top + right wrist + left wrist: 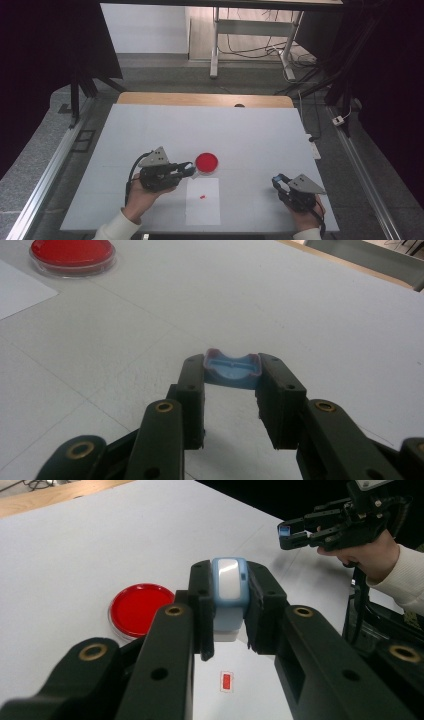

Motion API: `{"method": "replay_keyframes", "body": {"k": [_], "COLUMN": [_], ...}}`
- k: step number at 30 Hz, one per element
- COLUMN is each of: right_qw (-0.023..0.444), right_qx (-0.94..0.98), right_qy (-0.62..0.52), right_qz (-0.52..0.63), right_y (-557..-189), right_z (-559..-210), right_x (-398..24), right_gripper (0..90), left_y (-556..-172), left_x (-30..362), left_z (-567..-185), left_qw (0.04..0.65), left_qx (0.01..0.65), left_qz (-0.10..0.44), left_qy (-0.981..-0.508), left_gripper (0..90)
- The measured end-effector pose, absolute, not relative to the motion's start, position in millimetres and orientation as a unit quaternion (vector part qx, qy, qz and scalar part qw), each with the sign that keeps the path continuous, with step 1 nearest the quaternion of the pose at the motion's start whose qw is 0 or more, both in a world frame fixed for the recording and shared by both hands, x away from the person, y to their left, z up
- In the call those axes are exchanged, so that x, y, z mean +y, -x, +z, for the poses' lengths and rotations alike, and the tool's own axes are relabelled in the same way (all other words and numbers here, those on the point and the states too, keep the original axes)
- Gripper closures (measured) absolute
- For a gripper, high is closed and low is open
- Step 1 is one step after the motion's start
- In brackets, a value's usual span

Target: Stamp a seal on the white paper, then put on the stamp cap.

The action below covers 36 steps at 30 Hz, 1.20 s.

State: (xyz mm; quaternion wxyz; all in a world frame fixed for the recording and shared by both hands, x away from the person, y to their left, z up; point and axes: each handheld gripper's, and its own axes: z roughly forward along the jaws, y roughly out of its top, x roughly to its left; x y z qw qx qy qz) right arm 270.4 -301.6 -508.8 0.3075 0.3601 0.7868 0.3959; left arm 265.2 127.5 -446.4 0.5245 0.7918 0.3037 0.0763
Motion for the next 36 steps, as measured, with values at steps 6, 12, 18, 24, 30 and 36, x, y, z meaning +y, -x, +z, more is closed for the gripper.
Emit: {"method": "replay_keyframes", "body": {"k": [6,12,18,24,30,36], "right_qw": [0.307,0.308,0.308,0.307,0.306,0.301], "right_qx": [0.787,0.786,0.785,0.785,0.785,0.788], "right_qy": [-0.36,-0.36,-0.359,-0.36,-0.359,-0.356], "right_qz": [0.396,0.398,0.399,0.399,0.401,0.403], "right_y": [-270.6,-270.5,-270.2,-270.6,-270.1,-269.8], "right_z": [-508.9,-508.9,-508.6,-508.9,-508.6,-508.6], "right_x": [-301.9,-302.0,-301.9,-302.3,-300.3,-297.2], "right_gripper": [64.6,64.6,64.6,64.6,64.5,64.5], "left_y": [-265.5,-265.6,-265.8,-266.5,-266.4,-266.6], "left_x": [127.5,126.8,126.0,125.0,123.1,121.8], "left_z": [-446.6,-447.9,-448.9,-451.2,-452.7,-454.4], "left_qw": [0.525,0.523,0.522,0.519,0.517,0.515], "left_qx": [0.305,0.306,0.306,0.307,0.306,0.307], "left_qz": [0.076,0.076,0.076,0.074,0.073,0.071], "left_qy": [-0.791,-0.792,-0.793,-0.794,-0.796,-0.797], "left_gripper": [75.4,75.4,75.4,75.4,75.3,75.3]}}
